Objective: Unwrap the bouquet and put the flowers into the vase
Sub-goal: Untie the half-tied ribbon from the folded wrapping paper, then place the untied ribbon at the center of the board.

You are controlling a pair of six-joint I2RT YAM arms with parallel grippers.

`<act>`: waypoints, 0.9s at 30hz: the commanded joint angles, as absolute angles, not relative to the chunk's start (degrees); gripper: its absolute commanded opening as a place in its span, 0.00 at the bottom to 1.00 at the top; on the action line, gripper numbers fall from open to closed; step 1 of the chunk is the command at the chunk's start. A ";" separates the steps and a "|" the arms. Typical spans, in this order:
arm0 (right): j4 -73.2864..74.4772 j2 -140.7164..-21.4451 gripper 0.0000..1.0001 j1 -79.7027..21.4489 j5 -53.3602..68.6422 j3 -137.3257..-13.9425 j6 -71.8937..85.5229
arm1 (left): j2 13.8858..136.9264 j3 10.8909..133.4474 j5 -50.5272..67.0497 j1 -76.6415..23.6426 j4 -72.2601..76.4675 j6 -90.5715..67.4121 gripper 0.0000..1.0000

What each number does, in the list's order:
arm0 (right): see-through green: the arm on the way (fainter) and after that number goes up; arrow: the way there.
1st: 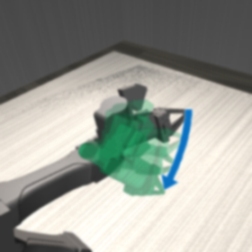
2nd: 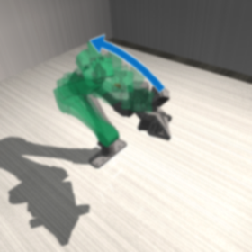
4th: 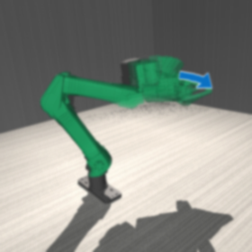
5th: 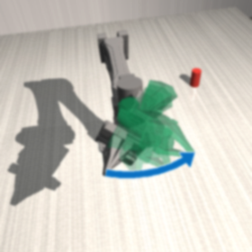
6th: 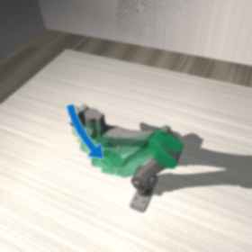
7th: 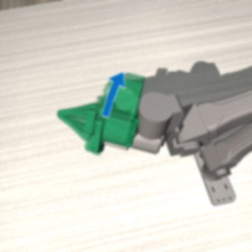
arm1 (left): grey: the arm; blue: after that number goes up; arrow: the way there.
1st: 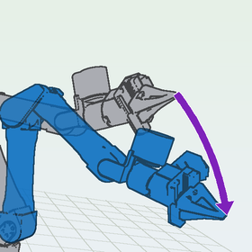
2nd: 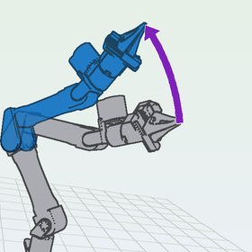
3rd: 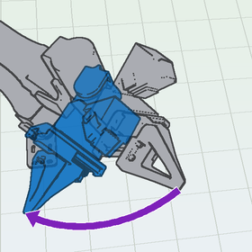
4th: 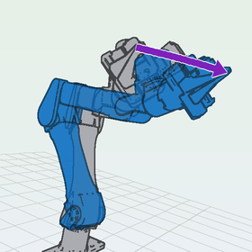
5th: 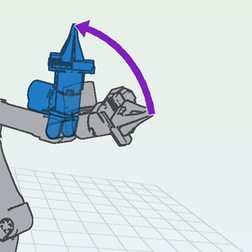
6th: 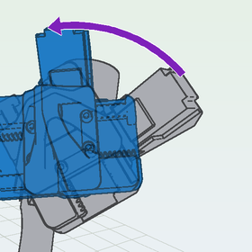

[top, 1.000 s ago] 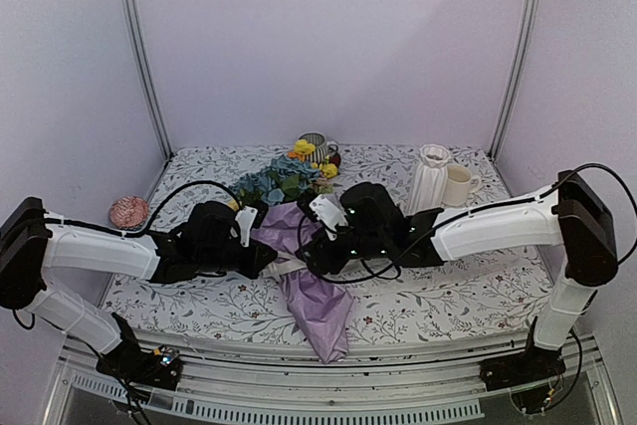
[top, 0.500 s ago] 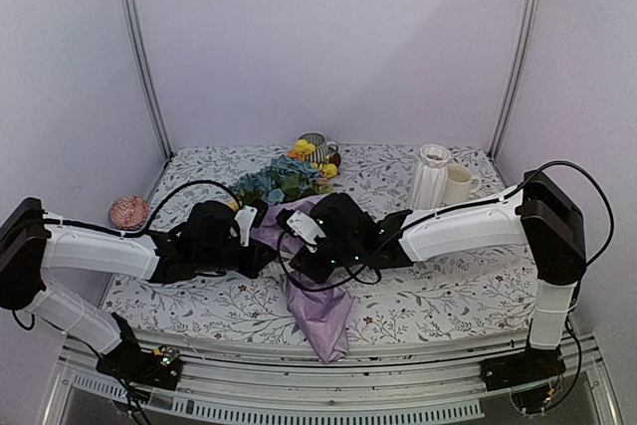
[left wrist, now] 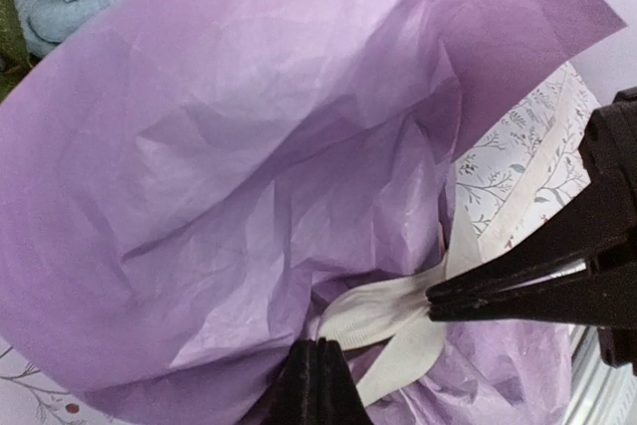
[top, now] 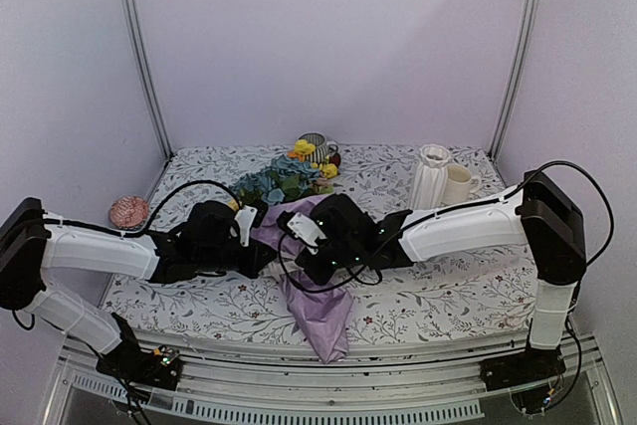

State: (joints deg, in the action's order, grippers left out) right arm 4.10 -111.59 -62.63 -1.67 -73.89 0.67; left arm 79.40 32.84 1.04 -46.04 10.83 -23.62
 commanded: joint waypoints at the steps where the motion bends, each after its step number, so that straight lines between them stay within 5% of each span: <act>1: 3.40 -109.11 0.03 -62.93 -3.17 -73.53 1.54 | 78.33 32.44 1.19 -45.30 10.99 -23.10 0.00; 13: -3.56 -88.05 0.02 -56.74 -16.43 -57.95 9.84 | 78.10 32.19 1.14 -45.34 11.07 -23.25 0.00; 27: -3.71 -46.97 0.02 -37.78 -35.39 -32.33 24.36 | 77.60 31.75 0.93 -45.34 11.07 -23.29 0.00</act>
State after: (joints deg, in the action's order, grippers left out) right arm -3.01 -53.52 -40.23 -30.33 -35.94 20.62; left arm 78.63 32.82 1.02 -46.04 10.83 -23.64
